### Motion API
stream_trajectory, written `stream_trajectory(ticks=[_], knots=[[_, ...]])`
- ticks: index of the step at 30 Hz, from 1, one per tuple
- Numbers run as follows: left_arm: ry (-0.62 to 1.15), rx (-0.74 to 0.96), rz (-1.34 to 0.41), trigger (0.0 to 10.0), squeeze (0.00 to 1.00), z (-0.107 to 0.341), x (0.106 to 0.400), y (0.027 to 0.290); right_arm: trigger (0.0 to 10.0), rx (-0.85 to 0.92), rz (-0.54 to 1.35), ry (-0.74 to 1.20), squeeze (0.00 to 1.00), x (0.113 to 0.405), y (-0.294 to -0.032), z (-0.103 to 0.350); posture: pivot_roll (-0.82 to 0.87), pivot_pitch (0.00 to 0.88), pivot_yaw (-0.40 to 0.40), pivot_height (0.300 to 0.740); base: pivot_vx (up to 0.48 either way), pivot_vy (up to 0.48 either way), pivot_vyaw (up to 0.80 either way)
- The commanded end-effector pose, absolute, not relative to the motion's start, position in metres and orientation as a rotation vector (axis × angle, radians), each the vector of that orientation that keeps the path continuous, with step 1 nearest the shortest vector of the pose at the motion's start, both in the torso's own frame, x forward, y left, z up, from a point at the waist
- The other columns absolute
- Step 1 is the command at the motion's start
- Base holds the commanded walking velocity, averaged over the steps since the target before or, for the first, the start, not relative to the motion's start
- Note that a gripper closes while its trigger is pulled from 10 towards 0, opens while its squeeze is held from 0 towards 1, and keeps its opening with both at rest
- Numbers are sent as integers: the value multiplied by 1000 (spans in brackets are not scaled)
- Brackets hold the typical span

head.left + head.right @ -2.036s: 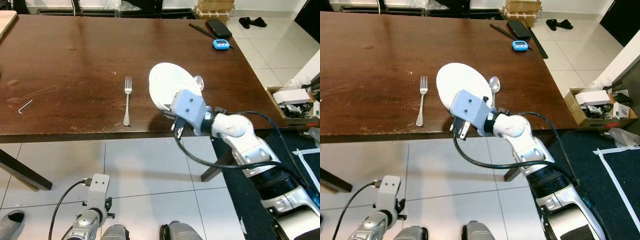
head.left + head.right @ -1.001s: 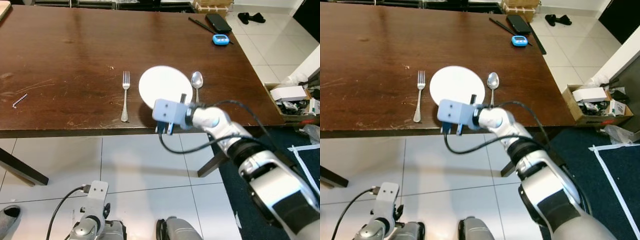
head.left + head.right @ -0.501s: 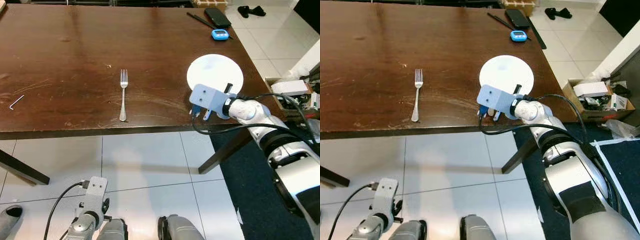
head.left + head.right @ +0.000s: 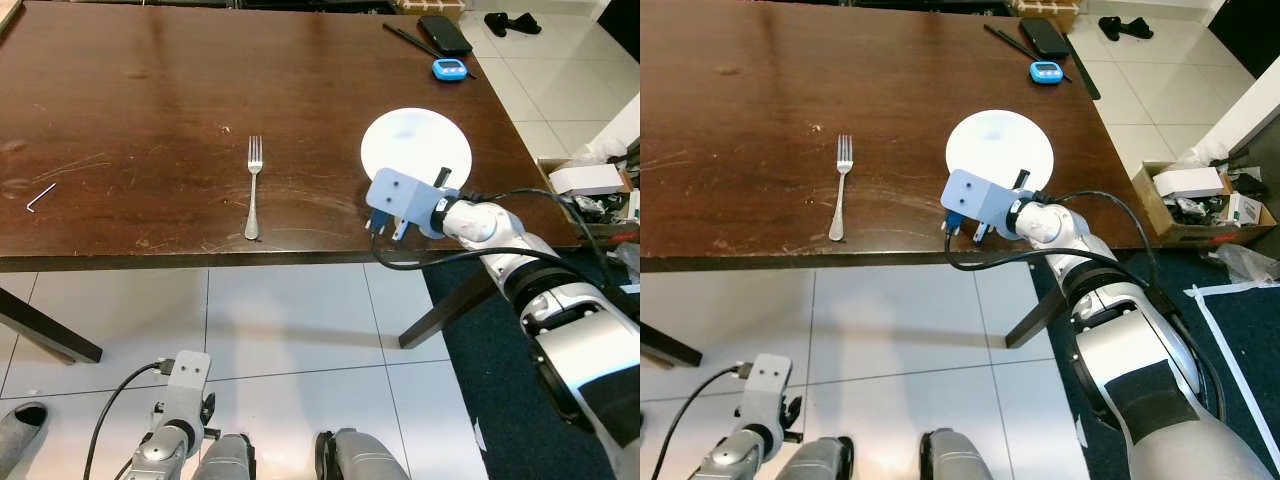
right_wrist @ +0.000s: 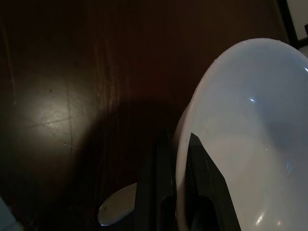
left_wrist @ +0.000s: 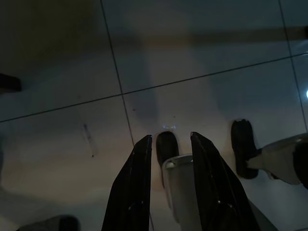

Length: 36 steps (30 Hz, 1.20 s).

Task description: Setting the table

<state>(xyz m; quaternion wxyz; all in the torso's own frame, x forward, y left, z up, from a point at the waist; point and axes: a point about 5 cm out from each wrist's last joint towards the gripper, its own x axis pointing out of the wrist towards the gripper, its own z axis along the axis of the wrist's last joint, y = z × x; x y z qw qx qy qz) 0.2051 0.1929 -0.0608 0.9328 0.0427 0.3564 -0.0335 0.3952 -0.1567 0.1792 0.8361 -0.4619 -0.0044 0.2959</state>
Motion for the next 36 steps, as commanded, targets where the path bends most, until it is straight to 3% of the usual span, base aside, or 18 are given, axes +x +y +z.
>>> stream_trajectory(ticks=[1, 16, 33, 36], knots=[[767, 70, -58, 10000, 0, -67, 195, 192, 10000, -932, 650, -50, 0, 394, -154, 184, 85, 145, -41, 740, 0, 0, 0], [756, 75, -54, 10000, 0, -64, 203, 190, 10000, -888, 683, -95, 0, 392, -140, 181, 79, 119, -30, 740, 0, 0, 0], [755, 69, -55, 10000, 0, -63, 206, 189, 10000, -888, 698, -109, 0, 392, -136, 183, 78, 113, -28, 740, 0, 449, 0], [757, 76, -60, 10000, 0, -63, 206, 189, 10000, -888, 698, -111, 0, 392, -136, 184, 79, 112, -26, 740, 0, 0, 0]])
